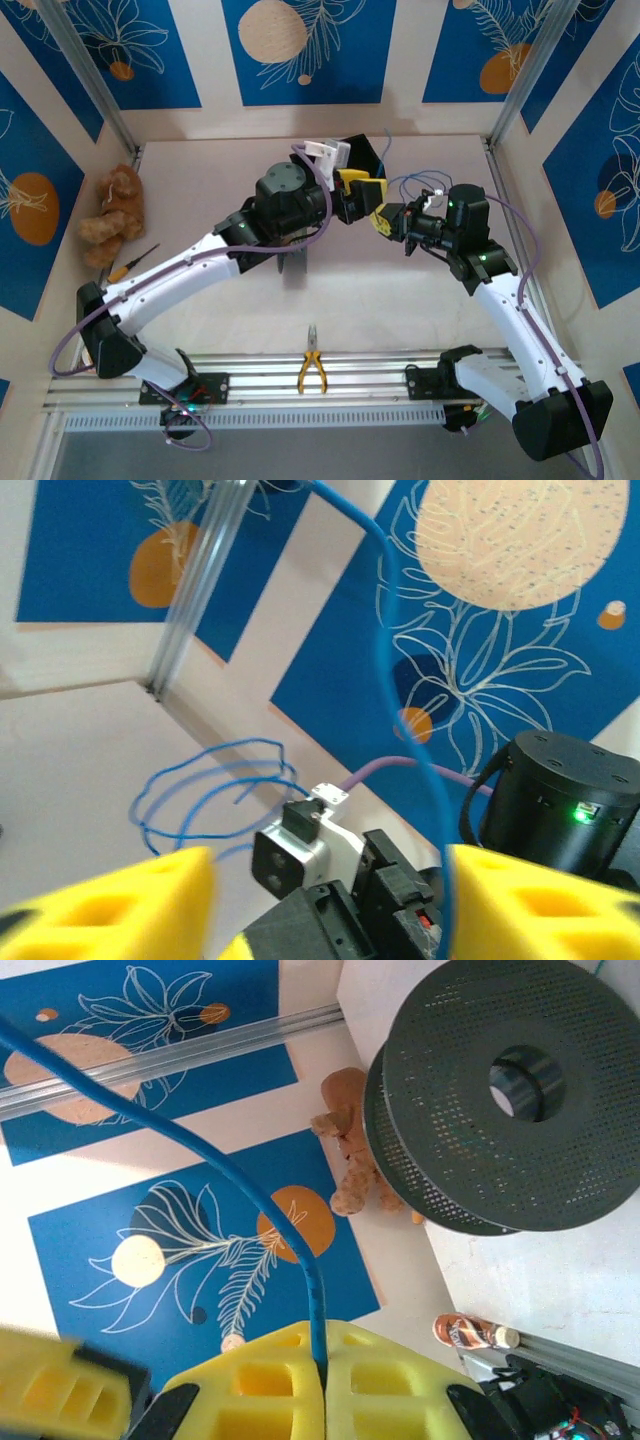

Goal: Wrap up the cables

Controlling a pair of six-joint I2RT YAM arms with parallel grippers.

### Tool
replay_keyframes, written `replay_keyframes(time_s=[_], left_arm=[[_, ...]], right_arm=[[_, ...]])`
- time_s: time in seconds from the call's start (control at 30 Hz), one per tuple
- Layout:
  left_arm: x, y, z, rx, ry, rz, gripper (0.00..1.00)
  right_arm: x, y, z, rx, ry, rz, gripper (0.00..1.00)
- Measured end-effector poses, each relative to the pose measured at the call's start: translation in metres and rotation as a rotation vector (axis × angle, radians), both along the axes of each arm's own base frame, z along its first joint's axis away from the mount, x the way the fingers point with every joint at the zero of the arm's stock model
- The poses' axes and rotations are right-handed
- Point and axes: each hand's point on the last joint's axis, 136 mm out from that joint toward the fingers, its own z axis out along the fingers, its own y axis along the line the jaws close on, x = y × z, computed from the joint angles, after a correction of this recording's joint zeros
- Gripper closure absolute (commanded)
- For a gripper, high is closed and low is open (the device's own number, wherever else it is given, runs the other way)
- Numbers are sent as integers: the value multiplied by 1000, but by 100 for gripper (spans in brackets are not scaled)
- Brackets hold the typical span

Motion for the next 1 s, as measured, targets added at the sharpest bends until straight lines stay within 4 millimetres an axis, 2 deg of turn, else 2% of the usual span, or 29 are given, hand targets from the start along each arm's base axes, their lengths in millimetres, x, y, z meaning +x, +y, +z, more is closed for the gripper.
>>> replay_keyframes(time_s=[0.03,0.17,0.3,0.47,0.57,0.73,0.87,1.0], left_arm=[[1,4,0,5,1,19,0],[2,27,1,40,19,99,0],[-5,64,3,91,19,190,0],[-18,120,-9,170,41,311,0],[-20,152,-27,243,73,387,0],[-16,192,-78,412,174,480,0],[-15,210,-122,521,287,503,3],[-13,216,-152,572,385,500,7]], right_arm=[[0,-2,-3,-11,5,-6,100],[-1,-5,-25,-48,47,-13,100],[-8,-4,-59,-114,145,1,100],[-23,16,-93,-249,298,89,100],[-34,37,-106,-338,363,161,100],[-59,68,-133,-467,469,277,100],[-78,81,-156,-556,543,323,100],[-86,89,-165,-612,579,343,100]])
